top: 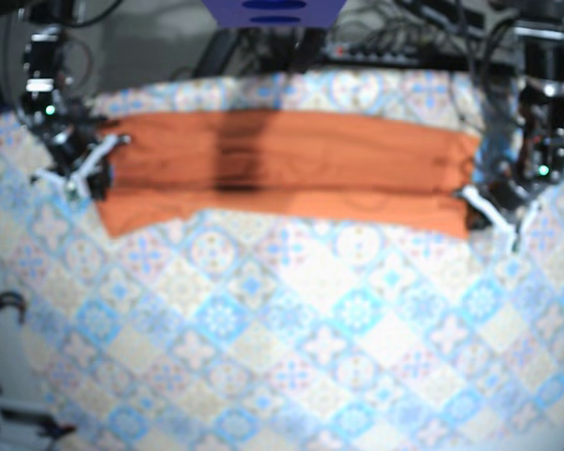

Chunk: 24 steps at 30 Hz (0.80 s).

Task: Fold the T-shirt properly
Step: 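Lay the folded hem down onto the shirt with both grippers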

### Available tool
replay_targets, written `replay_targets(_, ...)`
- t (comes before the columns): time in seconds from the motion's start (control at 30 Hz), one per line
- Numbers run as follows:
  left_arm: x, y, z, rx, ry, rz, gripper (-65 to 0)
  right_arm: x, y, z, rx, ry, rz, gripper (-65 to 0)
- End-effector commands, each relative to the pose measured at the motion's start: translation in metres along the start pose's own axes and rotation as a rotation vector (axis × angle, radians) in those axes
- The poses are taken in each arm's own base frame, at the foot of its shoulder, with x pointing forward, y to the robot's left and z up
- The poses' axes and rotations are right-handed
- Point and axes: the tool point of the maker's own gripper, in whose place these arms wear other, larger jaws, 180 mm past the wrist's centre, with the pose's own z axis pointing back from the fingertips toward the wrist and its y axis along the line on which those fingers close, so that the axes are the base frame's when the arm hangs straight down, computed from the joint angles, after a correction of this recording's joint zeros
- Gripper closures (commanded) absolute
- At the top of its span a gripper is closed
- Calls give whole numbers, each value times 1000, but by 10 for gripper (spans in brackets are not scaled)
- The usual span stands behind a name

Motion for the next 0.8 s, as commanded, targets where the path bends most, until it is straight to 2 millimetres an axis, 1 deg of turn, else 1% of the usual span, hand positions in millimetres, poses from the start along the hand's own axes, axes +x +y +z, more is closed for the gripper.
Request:
replay_targets(0.0, 17, 8, 6, 15, -43, -17, 0, 12, -12, 3, -25, -39, 14, 0)
replay_targets(0.1, 15, 7, 5, 13, -40, -14, 0, 6, -9, 6, -19, -25, 13, 0)
replay_targets(0.17, 7, 6, 6, 13, -24, -11, 0, -1, -6, 9, -13, -14, 11, 0)
replay_targets(0.3, 3, 6, 6, 13, -16, -11, 0, -7, -3, 13, -9, 1, 8, 0)
replay_targets(0.4, -6, 6, 7, 13, 1, -8, 0, -13, -9, 20, -28, 12, 4, 0)
replay_targets(0.57, -11, 5, 7, 10, 11, -8, 0, -8, -10, 26, -34, 2, 16, 0)
replay_targets(0.63, -16, 5, 8, 11, 22, -5, 0, -7, -9, 26, -31, 0, 20, 0)
replay_targets(0.77, -20, 5, 9, 12, 28, -3, 0, -15, -5, 30, -25, 19, 16, 0)
